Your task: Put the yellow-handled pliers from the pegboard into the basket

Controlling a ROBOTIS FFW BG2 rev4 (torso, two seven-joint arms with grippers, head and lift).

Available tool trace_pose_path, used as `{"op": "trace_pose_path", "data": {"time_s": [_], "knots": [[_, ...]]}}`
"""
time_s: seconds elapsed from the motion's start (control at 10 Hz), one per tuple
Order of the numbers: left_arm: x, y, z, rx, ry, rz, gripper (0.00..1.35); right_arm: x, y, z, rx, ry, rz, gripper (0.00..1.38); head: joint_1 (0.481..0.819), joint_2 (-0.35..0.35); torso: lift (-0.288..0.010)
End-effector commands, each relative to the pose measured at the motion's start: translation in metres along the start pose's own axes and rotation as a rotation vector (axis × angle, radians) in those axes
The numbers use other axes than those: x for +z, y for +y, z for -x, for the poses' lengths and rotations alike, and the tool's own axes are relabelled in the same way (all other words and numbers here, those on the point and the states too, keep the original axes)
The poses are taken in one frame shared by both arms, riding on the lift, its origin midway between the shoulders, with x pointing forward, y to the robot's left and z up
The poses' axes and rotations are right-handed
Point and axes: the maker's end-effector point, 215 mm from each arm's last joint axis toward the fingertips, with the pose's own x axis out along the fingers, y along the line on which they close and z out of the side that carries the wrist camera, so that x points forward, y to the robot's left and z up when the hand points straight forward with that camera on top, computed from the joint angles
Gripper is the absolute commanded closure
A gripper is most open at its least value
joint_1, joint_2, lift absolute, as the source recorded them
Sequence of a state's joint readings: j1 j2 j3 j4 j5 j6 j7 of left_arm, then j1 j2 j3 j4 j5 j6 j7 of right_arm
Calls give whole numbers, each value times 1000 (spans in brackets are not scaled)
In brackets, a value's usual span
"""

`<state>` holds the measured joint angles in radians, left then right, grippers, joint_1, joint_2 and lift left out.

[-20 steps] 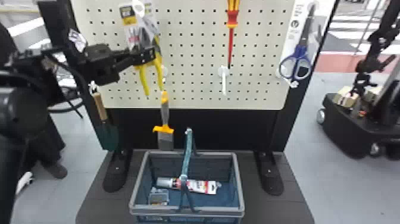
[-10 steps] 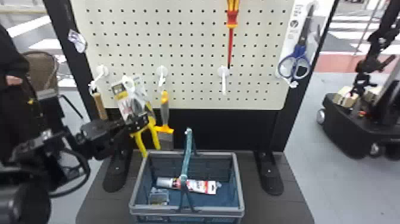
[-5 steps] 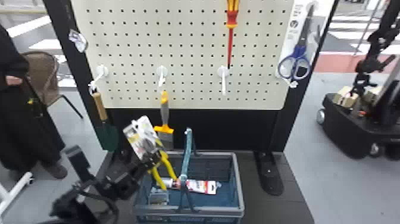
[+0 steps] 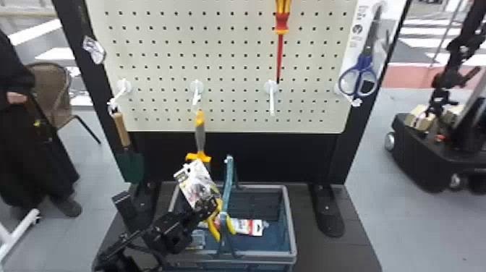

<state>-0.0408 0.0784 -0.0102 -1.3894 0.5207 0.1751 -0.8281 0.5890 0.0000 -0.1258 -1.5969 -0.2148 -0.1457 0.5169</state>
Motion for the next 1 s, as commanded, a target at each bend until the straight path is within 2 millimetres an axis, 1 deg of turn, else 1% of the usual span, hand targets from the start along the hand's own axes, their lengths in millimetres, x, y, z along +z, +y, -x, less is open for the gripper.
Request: {"op": "trace_pose_path", "data": {"time_s": [0.0,0.1,0.2,0.3,0.4,0.9], "knots": [[-4,2,1,9,2,18,667,-1,0,0,-1,1,-3,147,549,0,-100],[1,6,3,19,-10,10,248,-1,0,0,-1,2,-2,147,549,0,-100],[7,8,4,27,-22,0,59,-1,0,0,-1,2,-2,147,549,0,-100],[10,9,3,27,-31,-2,131,-1,0,0,-1,2,-2,147,549,0,-100],[7,8,3,27,-27,1,183,-1,0,0,-1,2,-2,147,549,0,-100],[8,6,1,23,-30,2,194,0,0,-1,0,0,-2,147,549,0,-100]]}}
